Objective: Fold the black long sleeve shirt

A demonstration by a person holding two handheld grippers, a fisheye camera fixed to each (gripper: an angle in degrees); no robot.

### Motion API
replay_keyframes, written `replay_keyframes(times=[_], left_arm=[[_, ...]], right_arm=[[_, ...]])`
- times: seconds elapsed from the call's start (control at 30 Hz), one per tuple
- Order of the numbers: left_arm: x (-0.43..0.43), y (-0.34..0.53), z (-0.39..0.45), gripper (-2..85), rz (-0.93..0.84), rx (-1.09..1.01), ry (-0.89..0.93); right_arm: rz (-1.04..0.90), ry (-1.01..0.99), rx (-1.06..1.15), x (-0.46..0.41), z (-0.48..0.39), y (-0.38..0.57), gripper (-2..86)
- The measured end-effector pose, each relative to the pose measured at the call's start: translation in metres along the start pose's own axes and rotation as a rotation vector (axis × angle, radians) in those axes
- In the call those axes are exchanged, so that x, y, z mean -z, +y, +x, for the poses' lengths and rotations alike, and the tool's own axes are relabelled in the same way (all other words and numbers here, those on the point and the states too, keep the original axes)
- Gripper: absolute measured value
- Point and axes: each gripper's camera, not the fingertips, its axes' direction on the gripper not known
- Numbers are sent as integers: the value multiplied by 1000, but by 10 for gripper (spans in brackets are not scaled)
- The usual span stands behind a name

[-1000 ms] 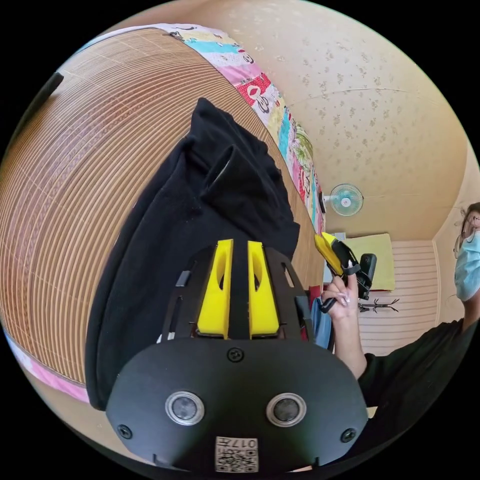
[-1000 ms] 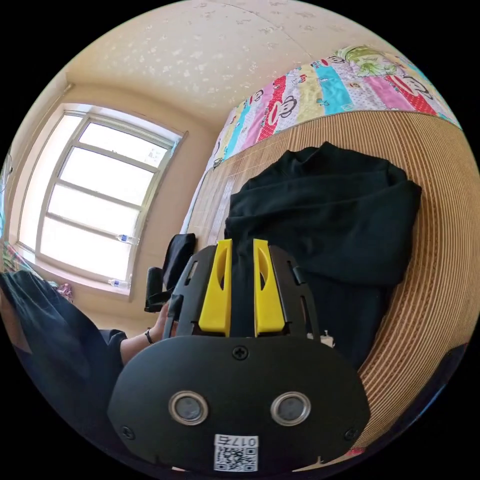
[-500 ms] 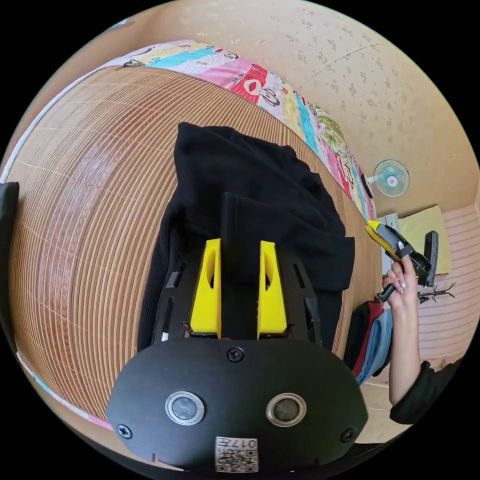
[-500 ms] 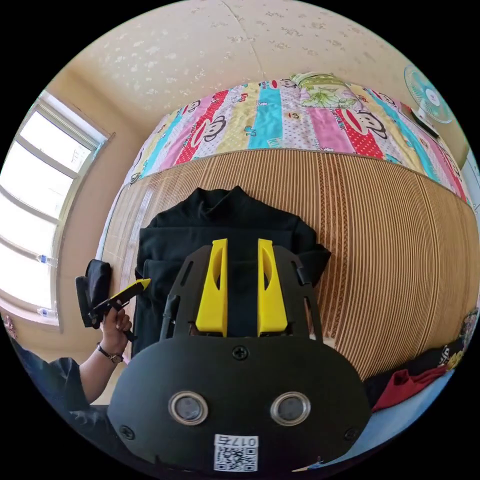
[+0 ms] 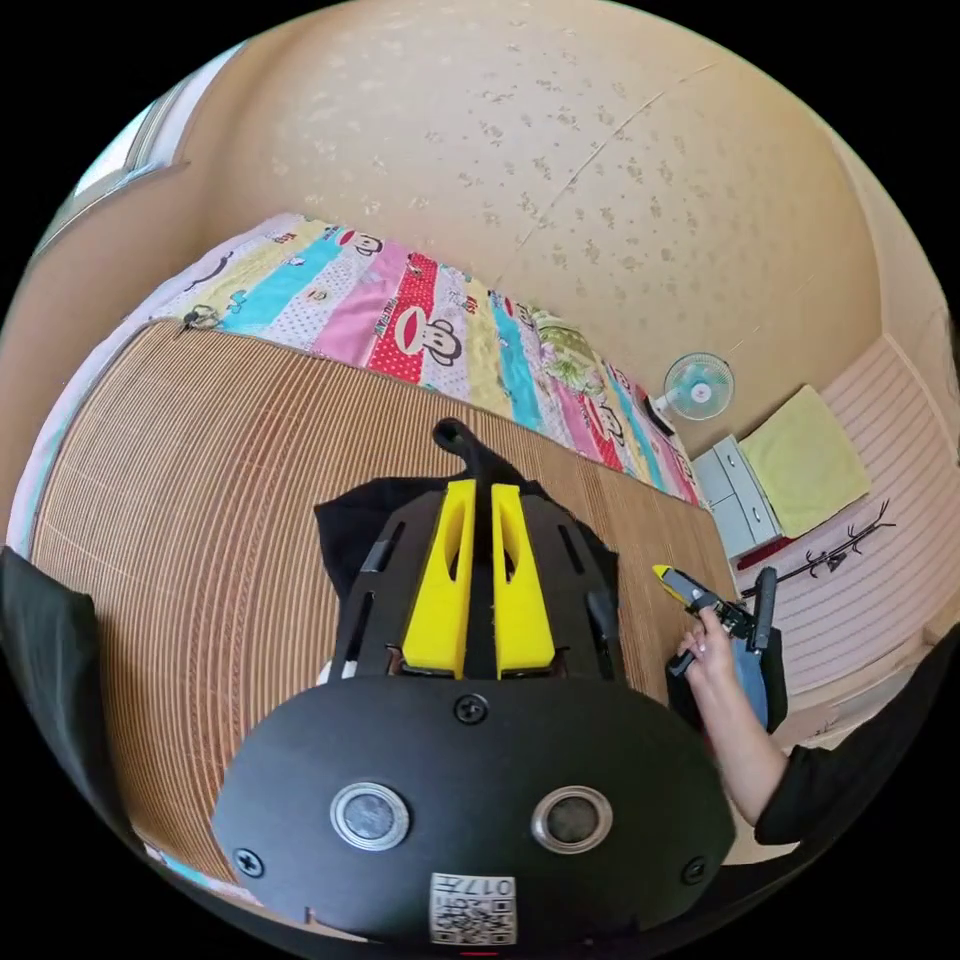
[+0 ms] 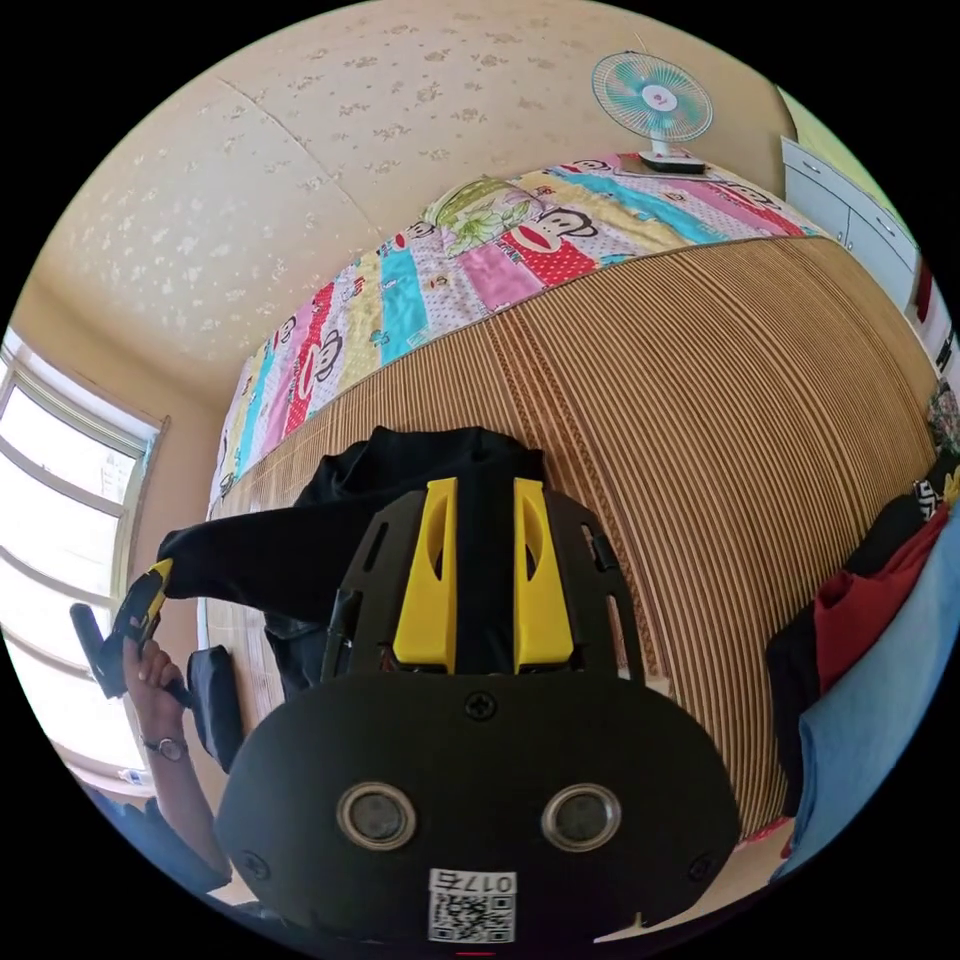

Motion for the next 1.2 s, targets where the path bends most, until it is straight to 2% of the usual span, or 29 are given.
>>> replay_keyframes(times=[0.07, 0.17, 0.23, 0.33, 0.47, 0.6, 0.7, 0.77, 0.93, 1.2], left_arm=[[-39, -4, -33, 26, -157, 55, -81], [-74, 13, -71, 30, -280, 119, -85], [-82, 25, -86, 34, -312, 139, -85], [-74, 34, -101, 42, -282, 140, 24], [-55, 35, -116, 53, -265, 137, 49], [-23, 43, -130, 64, -228, 130, 70], [10, 68, -147, 77, -244, 148, 128], [36, 101, -156, 88, -300, 139, 162], [86, 176, -159, 95, -521, 133, 174], [152, 236, -165, 100, -713, 147, 105]], right_arm=[[2, 13, 35, -13, -6, -3, 85], [-67, 75, 128, -55, -17, -9, 83], [-152, 210, 187, -96, -18, -14, 73], [-146, 294, 254, -113, -13, -22, 54], [-145, 255, 245, -107, -3, -39, 49], [-103, 161, 171, -63, 18, -45, 63], [-86, 144, 214, -15, 28, -24, 67], [-131, 94, 243, 9, 39, -1, 69], [-421, 12, 264, 51, 86, 97, 75], [-581, 5, 138, 120, 151, 186, 80]])
